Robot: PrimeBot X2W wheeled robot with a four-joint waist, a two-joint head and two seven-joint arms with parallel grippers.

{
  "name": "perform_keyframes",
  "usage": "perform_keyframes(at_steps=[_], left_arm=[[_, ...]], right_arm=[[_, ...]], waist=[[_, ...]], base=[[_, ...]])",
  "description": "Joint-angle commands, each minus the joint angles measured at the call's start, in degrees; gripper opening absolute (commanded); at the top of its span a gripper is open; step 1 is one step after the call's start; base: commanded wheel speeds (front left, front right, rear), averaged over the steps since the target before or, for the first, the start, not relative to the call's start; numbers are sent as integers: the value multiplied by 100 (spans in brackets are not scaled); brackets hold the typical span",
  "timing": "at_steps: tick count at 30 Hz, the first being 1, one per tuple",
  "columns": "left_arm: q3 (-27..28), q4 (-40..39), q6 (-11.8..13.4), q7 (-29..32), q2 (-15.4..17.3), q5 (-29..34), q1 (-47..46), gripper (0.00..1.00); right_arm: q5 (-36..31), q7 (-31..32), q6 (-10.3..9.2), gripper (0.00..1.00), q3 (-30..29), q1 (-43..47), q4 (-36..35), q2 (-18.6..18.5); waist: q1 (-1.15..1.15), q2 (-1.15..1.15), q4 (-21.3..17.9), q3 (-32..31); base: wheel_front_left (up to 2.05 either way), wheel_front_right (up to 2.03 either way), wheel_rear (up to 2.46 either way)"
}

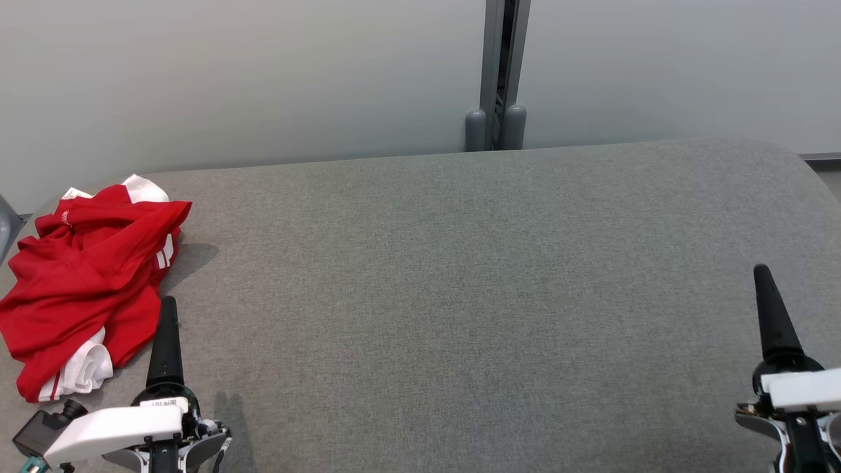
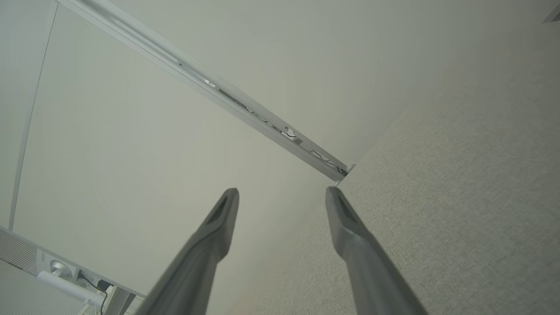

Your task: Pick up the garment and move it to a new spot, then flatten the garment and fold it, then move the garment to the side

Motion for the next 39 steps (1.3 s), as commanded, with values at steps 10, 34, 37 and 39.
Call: perform_keyframes(at_steps=[10,34,37,39], left_arm=[[205,-570,-6,-159,33,926,-136,100],[-768,-1509,877,-444,41,4543,64,100],[-861,-1518,1008,-479,43,4852,67,100],[-931,-1523,1055,-497,42,5107,60,100]], right_arm=[[-1927,-318,3,100,567,-381,-717,-77],[-3843,-856,3,100,1144,-360,-918,-98],[-4001,-918,3,100,1309,-363,-866,-98],[-4123,-955,2,100,1317,-361,-856,-104]], waist=[[0,0,37,19],[0,0,38,137],[0,0,42,155],[0,0,43,166]], base=[[0,0,0],[0,0,0],[0,0,0],[0,0,0]])
